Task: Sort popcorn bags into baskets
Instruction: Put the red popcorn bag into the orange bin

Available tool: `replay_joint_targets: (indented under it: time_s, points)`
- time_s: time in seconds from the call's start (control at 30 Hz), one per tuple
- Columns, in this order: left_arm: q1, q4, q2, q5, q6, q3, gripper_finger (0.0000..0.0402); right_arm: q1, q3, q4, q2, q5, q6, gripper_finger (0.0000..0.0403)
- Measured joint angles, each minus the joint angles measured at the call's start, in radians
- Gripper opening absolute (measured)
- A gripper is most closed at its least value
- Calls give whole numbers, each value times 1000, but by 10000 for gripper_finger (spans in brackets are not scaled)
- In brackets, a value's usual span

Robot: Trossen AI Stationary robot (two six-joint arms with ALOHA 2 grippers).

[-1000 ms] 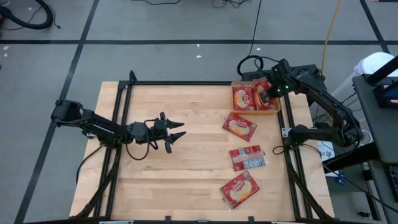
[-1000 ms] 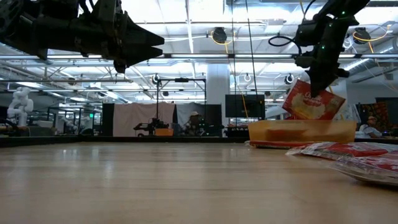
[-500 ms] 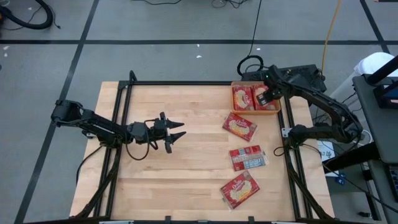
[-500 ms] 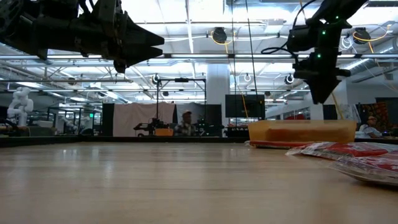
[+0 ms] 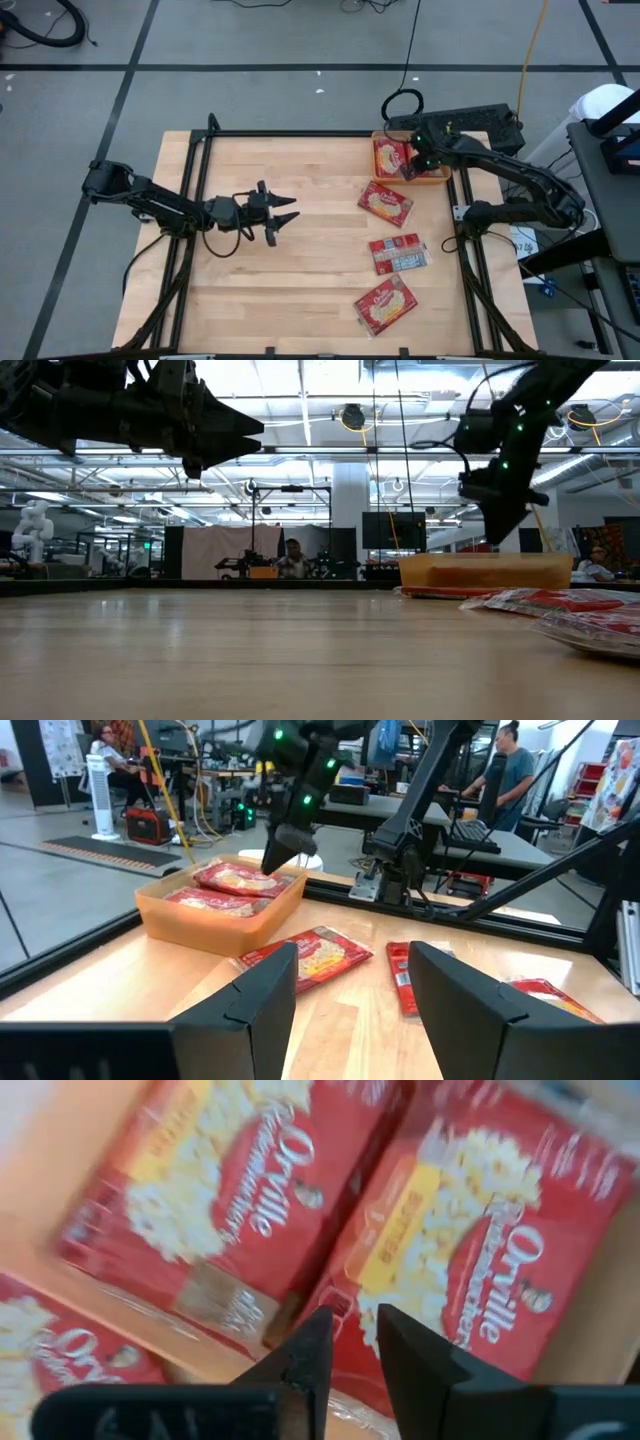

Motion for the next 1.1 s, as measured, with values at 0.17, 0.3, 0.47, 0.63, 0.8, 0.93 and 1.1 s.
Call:
replay_joint_targets:
  time_s: [0.17,0.3,0.47,0.63,0.8,0.93,1.1]
  points:
    - [-8,0,0,0,2,0,184,-41,-77,65,0,2,-25,53]
    - [-15,-1,0,0,-2,0,182,-67,-104,72,0,66,-56,45]
    - [-26,0,0,0,-17,0,182,-101,-138,76,0,111,-98,45]
    - [-27,5,0,0,-24,0,182,-101,-142,89,0,129,-89,45]
    - [-27,6,0,0,-20,0,182,-90,-142,107,-2,129,-56,45]
    - [-26,5,19,-7,1,0,182,-36,-142,108,-41,129,-25,45]
    - [-26,12,71,-31,-16,0,182,119,-142,100,-137,128,54,45]
